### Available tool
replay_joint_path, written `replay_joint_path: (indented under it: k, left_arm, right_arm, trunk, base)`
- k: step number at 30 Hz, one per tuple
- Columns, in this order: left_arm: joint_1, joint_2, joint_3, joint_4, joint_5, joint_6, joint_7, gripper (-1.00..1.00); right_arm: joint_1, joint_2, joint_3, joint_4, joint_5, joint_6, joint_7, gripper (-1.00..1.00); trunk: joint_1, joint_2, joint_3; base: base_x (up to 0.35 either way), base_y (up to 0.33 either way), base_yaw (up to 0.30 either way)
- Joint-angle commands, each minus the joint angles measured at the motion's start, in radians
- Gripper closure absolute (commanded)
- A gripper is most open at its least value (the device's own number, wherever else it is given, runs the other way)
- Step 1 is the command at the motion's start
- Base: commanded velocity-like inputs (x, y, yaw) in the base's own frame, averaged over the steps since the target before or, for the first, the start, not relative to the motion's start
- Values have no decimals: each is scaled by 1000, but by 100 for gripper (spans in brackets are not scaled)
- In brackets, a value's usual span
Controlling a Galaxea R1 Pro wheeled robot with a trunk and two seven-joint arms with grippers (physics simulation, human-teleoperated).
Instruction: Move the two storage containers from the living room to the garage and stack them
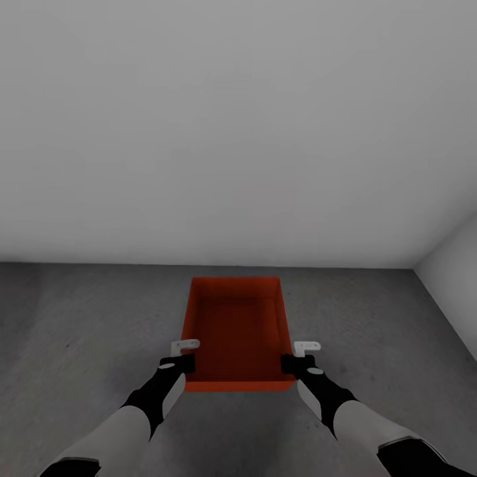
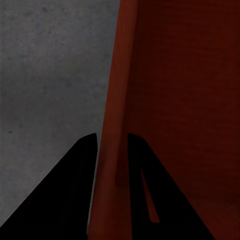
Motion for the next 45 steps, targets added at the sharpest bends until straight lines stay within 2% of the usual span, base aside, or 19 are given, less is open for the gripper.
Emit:
replay_joint_path:
  k: [1,9,35,45]
  left_arm:
    - [-1,33,18,-7,-18,-6,41,100]
    - [-1,33,18,-7,-18,-6,41,100]
    - [-1,31,17,-7,-16,-6,41,100]
    - [-1,30,17,-7,-17,-6,42,100]
  right_arm:
    - [0,-6,-14,3,-11,-4,-8,100]
    - [0,-6,-14,3,-11,-4,-8,100]
    - [0,-6,-14,3,-11,-5,-8,100]
    - [0,-6,-14,3,-11,-5,-8,100]
  trunk:
    - [0,-2,-1]
    - [0,-2,-1]
    - [0,-2,-1]
    - [39,-72,-33]
  base:
    - [0,0,59]
    - [0,0,105]
    - [0,0,4]
    - [0,0,0]
